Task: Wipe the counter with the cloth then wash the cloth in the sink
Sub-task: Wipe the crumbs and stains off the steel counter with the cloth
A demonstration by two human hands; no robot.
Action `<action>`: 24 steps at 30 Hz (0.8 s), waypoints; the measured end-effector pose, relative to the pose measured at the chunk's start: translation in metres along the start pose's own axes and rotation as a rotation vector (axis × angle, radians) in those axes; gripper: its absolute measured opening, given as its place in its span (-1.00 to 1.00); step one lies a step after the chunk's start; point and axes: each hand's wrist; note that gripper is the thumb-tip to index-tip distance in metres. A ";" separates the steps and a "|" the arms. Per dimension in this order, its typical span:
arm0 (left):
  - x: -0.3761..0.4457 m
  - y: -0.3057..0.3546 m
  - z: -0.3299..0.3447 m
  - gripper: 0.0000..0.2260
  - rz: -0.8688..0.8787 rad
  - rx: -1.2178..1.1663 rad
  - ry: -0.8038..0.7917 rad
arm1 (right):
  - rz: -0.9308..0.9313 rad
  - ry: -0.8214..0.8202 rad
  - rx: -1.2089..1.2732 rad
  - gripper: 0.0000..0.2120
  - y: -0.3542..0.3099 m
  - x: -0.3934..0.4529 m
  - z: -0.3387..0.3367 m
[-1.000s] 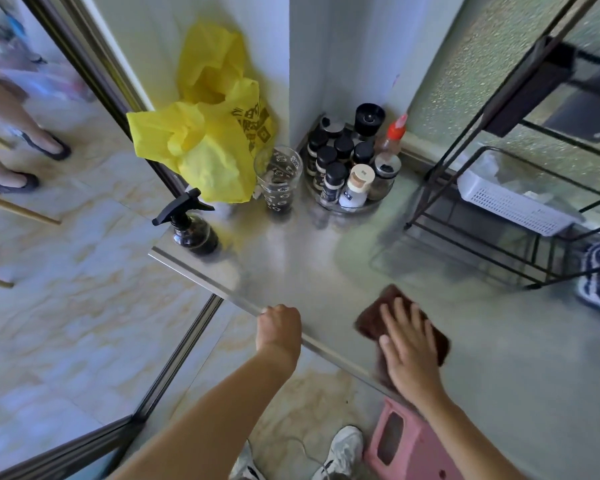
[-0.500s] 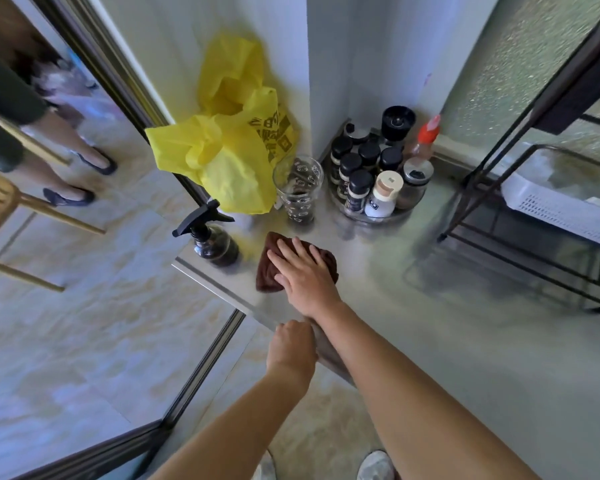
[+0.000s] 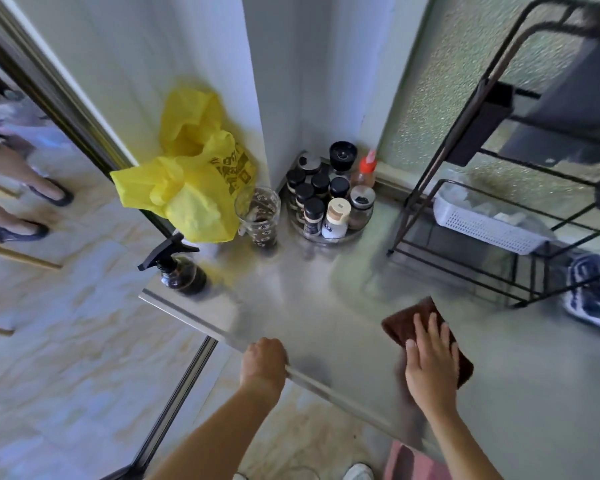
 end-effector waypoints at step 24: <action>0.004 -0.002 -0.015 -0.75 -0.069 -0.061 -0.060 | -0.273 -0.181 0.044 -0.44 0.001 0.074 -0.006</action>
Point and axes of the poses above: each hand's wrist, its own x-axis towards the middle knuckle, its own z-axis out of the palm, y = z × x, and after that the axes turned 3 degrees about x, right-handed
